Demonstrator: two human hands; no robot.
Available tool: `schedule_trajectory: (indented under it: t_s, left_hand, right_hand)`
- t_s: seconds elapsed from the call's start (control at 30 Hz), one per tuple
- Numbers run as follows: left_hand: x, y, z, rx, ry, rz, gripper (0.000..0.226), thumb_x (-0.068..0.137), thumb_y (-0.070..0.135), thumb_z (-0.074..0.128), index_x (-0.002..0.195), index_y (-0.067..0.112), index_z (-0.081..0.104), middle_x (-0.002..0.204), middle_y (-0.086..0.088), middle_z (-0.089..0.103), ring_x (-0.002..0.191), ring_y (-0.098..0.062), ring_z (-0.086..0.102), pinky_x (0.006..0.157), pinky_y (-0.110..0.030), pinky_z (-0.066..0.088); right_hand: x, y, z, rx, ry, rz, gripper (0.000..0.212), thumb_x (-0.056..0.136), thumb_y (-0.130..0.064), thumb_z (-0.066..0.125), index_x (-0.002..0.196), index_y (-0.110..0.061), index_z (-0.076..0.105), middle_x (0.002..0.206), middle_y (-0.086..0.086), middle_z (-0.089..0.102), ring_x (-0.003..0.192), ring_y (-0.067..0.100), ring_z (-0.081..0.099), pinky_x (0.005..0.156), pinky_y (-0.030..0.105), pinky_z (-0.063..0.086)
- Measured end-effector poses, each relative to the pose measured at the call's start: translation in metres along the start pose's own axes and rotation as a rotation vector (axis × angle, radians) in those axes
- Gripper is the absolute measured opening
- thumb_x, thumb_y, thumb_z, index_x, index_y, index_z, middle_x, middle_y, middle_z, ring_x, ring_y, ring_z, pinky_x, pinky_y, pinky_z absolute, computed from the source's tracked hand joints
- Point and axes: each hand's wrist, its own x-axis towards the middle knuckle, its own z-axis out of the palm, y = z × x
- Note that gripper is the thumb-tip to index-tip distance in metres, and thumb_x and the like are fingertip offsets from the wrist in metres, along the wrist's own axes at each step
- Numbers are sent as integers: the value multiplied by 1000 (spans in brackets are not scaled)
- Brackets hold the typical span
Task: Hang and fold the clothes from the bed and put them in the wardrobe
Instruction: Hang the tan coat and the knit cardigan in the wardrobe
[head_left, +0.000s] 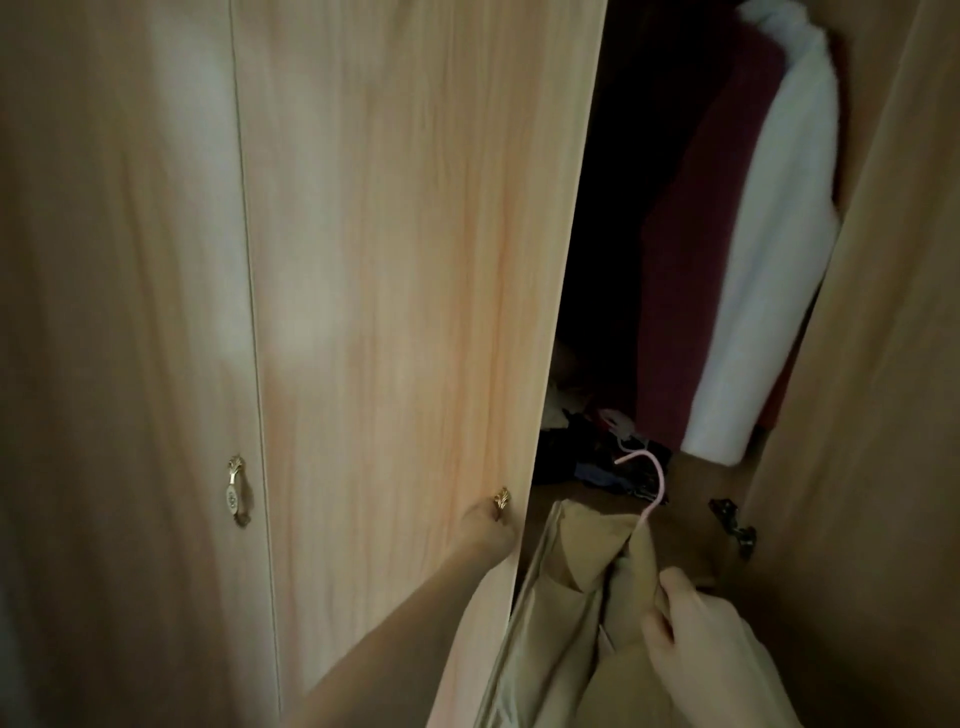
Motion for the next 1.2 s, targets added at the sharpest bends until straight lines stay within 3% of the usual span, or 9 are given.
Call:
schedule_trajectory:
  t_s: [0.07, 0.17, 0.33, 0.47, 0.6, 0.77, 0.87, 1.0, 1.2]
  left_hand:
    - [-28, -4, 0, -26, 66, 67, 22, 93, 27, 55, 108, 13, 63, 97, -5, 64, 92, -24, 63, 76, -26, 47]
    - [-82, -15, -8, -22, 159, 128, 22, 90, 22, 57, 110, 19, 63, 89, 5, 57, 83, -14, 58, 68, -16, 36]
    - [-158, -54, -32, 101, 223, 100, 17, 94, 44, 42, 100, 34, 55, 88, 10, 62, 79, -12, 61, 74, -37, 55]
    - [-229, -73, -75, 235, 348, 110, 20, 102, 42, 36, 105, 34, 54, 92, 11, 64, 77, -8, 62, 69, -26, 55]
    - [-279, -97, -129, 383, 416, 49, 20, 103, 33, 34, 105, 28, 53, 87, 7, 65, 72, -14, 63, 63, -28, 51]
    - [-309, -124, -188, 527, 441, -99, 7, 96, 16, 43, 96, 22, 47, 92, -1, 69, 80, -28, 67, 69, -37, 55]
    - [-317, -139, -219, 607, 421, -159, 14, 97, 9, 42, 105, 17, 50, 97, -4, 69, 84, -29, 67, 69, -36, 53]
    - [-319, -163, -257, 703, 413, -188, 25, 98, 8, 41, 120, 16, 49, 100, -5, 68, 88, -27, 67, 66, -33, 45]
    - [-315, -189, -286, 737, 446, -167, 22, 89, 9, 43, 106, 21, 49, 78, 3, 54, 68, -23, 54, 61, -32, 46]
  right_hand:
    - [-14, -1, -1, -3, 0, -1, 6, 97, -32, 47, 96, -30, 41, 83, -14, 57, 72, 0, 59, 61, 17, 48]
    - [-36, 0, -4, -15, -1, -28, 8, 98, -31, 47, 98, -31, 39, 81, -15, 57, 69, -1, 57, 55, 16, 45]
    - [-81, -15, 2, -7, 0, -108, 8, 98, -32, 48, 94, -30, 41, 82, -12, 58, 70, 1, 60, 59, 18, 50]
    - [-117, -31, 21, 9, -9, -164, 10, 96, -33, 50, 89, -27, 46, 82, -11, 60, 72, 3, 61, 61, 21, 51]
    - [-149, -53, 41, 28, -42, -197, 10, 94, -33, 55, 87, -29, 49, 82, -11, 60, 71, 2, 61, 61, 19, 50]
    - [-172, -82, 55, 34, -90, -246, 13, 92, -36, 58, 83, -30, 50, 78, -13, 60, 67, 0, 60, 62, 20, 53]
    - [-182, -108, 58, 19, -117, -274, 14, 93, -39, 56, 84, -30, 50, 79, -13, 59, 67, -1, 57, 56, 16, 44]
    - [-186, -140, 58, 34, -98, -312, 23, 95, -41, 47, 80, -25, 44, 75, -13, 51, 64, 3, 49, 59, 20, 39]
    - [-187, -164, 79, 58, -15, -384, 22, 92, -35, 45, 76, -22, 36, 75, -5, 56, 76, 21, 63, 60, 32, 43]
